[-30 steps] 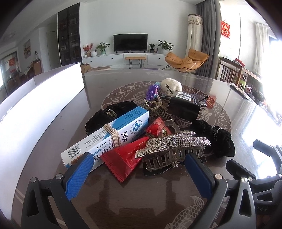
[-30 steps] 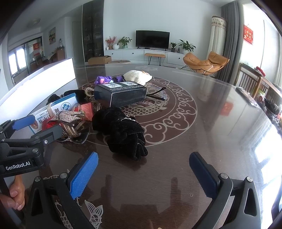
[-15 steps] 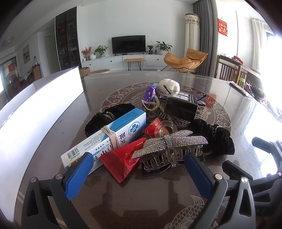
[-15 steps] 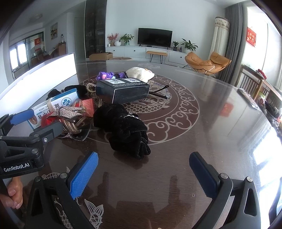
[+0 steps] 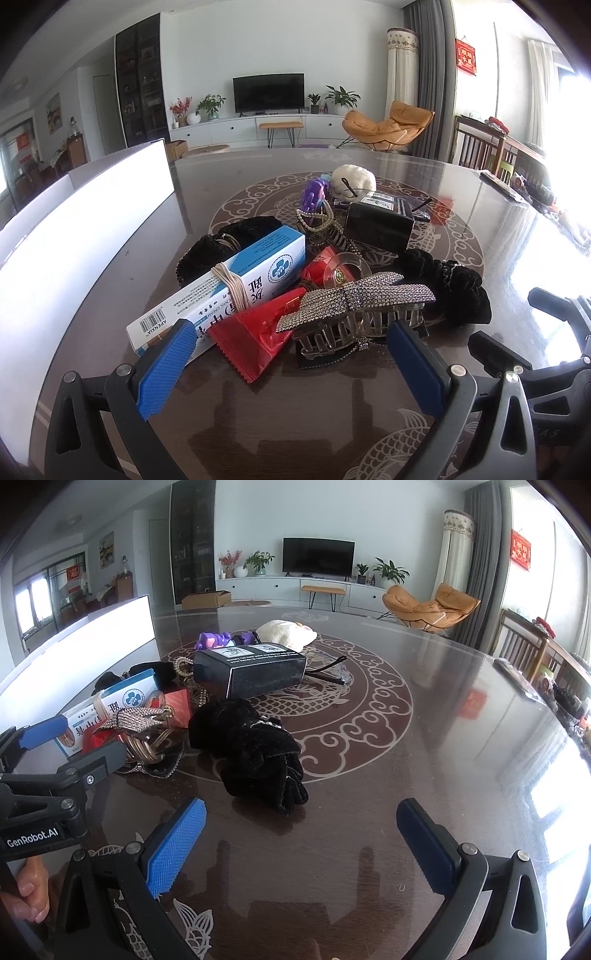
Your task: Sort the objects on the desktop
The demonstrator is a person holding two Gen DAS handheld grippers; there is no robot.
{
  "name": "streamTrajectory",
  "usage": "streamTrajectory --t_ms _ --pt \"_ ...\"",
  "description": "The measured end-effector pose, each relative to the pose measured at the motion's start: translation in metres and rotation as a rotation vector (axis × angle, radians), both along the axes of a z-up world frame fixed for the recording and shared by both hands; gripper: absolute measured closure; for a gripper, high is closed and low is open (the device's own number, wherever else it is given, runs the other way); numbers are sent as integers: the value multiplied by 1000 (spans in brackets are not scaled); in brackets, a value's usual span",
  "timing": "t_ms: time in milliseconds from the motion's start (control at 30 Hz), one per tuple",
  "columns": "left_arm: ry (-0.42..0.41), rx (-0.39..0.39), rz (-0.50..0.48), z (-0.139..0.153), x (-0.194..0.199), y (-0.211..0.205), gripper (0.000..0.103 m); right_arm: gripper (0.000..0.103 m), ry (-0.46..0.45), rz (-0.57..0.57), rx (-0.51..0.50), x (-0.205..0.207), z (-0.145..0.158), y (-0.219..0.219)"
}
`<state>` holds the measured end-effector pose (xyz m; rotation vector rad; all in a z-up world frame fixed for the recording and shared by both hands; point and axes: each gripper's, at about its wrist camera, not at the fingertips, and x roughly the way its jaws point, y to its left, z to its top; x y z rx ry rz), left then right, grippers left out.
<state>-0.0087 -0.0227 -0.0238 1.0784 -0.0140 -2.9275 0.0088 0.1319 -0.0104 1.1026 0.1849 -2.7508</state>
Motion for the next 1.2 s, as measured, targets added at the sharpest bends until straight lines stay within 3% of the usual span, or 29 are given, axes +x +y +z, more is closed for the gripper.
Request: streamTrajectory --t_ms 333,867,1200 --pt "-23 33 22 -2 -3 -8 0 0 13 -5 -27 0 1 3" --pt "-24 -4 9 -1 -6 2 0 0 -7 -3 0 -4 -2 0" --pt "-31 22 16 -1 -6 -4 0 0 -13 -1 -3 -3 -3 -1"
